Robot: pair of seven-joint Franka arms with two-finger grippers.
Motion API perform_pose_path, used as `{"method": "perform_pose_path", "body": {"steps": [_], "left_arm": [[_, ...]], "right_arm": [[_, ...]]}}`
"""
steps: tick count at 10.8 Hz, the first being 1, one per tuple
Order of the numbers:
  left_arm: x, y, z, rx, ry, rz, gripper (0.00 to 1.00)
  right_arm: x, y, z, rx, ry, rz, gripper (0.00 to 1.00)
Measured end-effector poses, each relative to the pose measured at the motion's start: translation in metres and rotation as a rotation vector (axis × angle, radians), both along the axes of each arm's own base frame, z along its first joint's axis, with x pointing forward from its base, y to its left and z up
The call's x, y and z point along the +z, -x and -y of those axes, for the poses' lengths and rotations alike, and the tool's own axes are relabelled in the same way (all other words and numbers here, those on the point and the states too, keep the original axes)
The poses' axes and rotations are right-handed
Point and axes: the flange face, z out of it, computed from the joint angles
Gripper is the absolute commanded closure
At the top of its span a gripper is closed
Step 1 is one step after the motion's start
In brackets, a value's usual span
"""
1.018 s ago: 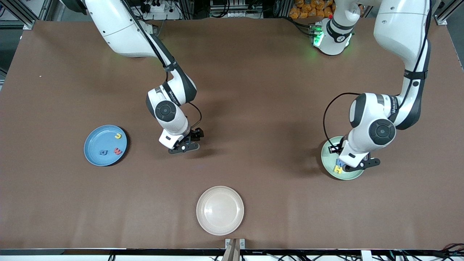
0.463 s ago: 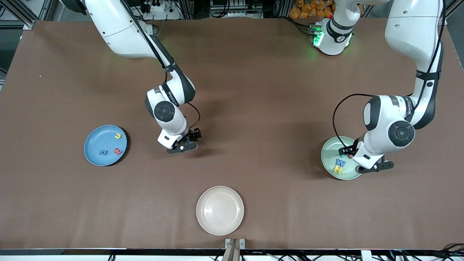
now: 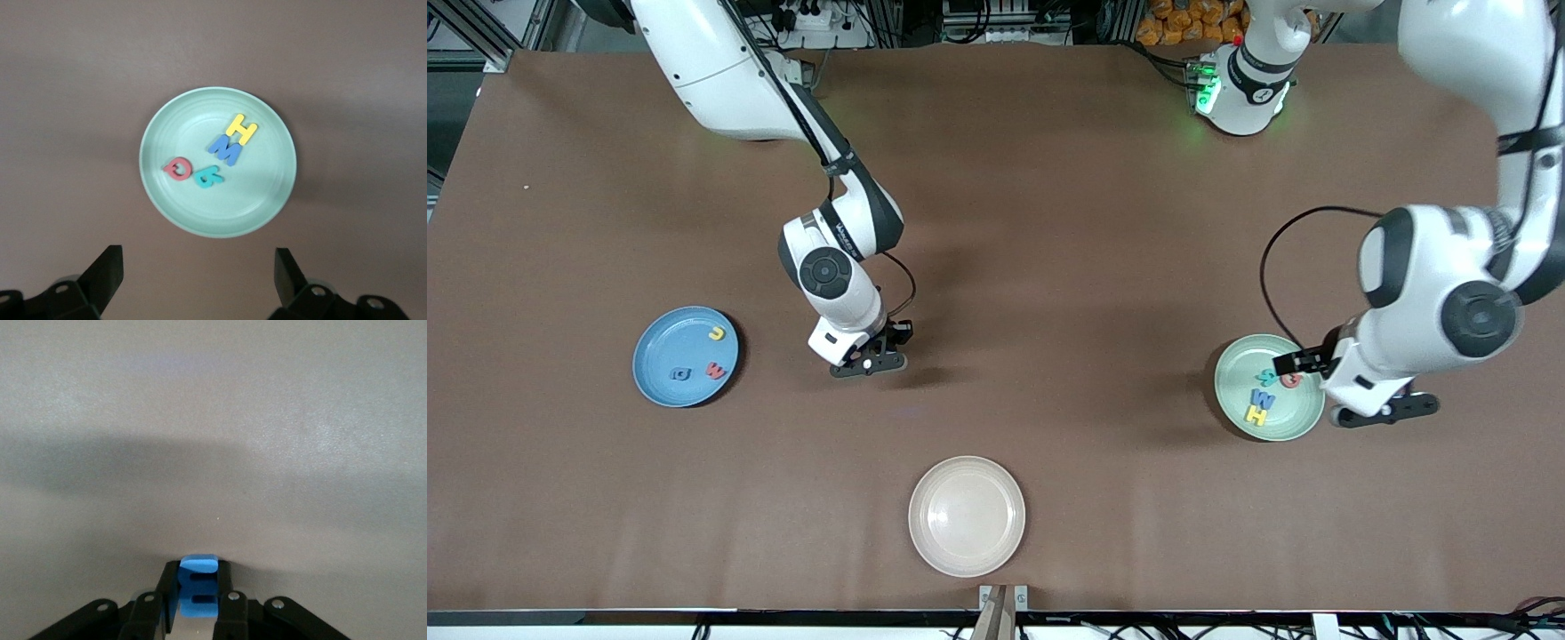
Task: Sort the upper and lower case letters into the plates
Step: 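Put the pink G on the green plate with the left gripper, then put the blue E in the blue plate with the right gripper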
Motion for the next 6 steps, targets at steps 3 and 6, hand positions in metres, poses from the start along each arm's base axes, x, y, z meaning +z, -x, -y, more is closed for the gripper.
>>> {"method": "perform_pose_path", "body": {"steps": [3,6], "left_arm": [[0.064,0.002,0.004,-0.004,0.008,0.047,0.00],[0.124,0.017,0.000,-0.002,0.022,0.121,0.00]], "right_arm": [[0.032,-0.023,0.047,-0.047,0.034,-0.031,1.00],[0.082,-0.048,0.127,0.060,0.061,-0.046,1.00]]}}
